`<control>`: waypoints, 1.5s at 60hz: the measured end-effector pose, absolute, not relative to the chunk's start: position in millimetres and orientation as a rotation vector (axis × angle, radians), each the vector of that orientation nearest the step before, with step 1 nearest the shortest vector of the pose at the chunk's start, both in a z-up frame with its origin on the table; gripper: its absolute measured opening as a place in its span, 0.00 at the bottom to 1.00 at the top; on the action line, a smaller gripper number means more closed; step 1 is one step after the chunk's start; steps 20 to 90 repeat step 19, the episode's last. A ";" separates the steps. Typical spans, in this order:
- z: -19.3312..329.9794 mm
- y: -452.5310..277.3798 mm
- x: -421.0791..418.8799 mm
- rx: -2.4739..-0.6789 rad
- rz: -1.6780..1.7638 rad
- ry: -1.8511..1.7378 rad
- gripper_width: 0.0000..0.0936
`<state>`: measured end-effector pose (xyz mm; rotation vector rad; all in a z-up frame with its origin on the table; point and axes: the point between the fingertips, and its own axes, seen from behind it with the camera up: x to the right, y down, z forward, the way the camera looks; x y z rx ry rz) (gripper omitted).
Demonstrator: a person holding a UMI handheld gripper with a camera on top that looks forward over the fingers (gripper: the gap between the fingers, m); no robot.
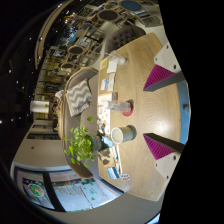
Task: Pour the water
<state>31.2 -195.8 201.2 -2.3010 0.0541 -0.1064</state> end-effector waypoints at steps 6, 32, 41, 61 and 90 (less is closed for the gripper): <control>209.8 -205.7 27.3 -2.289 -0.110 0.062 0.91; 217.6 -207.7 26.7 -2.257 -0.170 0.009 0.92; 217.6 -207.7 26.7 -2.257 -0.170 0.009 0.92; 217.6 -207.7 26.7 -2.257 -0.170 0.009 0.92; 217.6 -207.7 26.7 -2.257 -0.170 0.009 0.92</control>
